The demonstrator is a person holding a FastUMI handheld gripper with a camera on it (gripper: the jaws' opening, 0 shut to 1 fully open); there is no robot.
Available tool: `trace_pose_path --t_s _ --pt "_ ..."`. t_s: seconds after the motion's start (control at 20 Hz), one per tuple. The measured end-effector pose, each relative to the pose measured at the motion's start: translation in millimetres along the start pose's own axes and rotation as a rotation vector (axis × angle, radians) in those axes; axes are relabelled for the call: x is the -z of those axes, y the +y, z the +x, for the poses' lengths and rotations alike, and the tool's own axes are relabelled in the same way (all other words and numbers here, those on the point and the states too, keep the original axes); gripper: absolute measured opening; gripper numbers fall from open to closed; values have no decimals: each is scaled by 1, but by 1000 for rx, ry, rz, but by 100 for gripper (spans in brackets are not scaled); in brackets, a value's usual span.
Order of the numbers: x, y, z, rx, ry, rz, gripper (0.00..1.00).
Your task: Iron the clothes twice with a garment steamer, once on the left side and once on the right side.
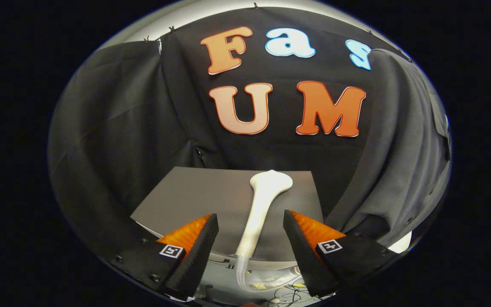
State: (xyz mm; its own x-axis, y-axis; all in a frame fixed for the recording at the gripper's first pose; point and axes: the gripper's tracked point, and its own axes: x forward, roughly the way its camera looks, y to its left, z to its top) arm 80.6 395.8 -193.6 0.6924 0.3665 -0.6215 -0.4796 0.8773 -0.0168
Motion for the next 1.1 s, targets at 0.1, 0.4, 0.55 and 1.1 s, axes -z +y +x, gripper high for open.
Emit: trace_pose_path --t_s 0.1,0.4,0.55,1.1 --pt "8 1 21 12 56 0 98" --pt "24 -6 83 67 187 -1 98" --pt "35 -14 110 97 238 14 94" --pt "57 -19 144 150 332 34 82"
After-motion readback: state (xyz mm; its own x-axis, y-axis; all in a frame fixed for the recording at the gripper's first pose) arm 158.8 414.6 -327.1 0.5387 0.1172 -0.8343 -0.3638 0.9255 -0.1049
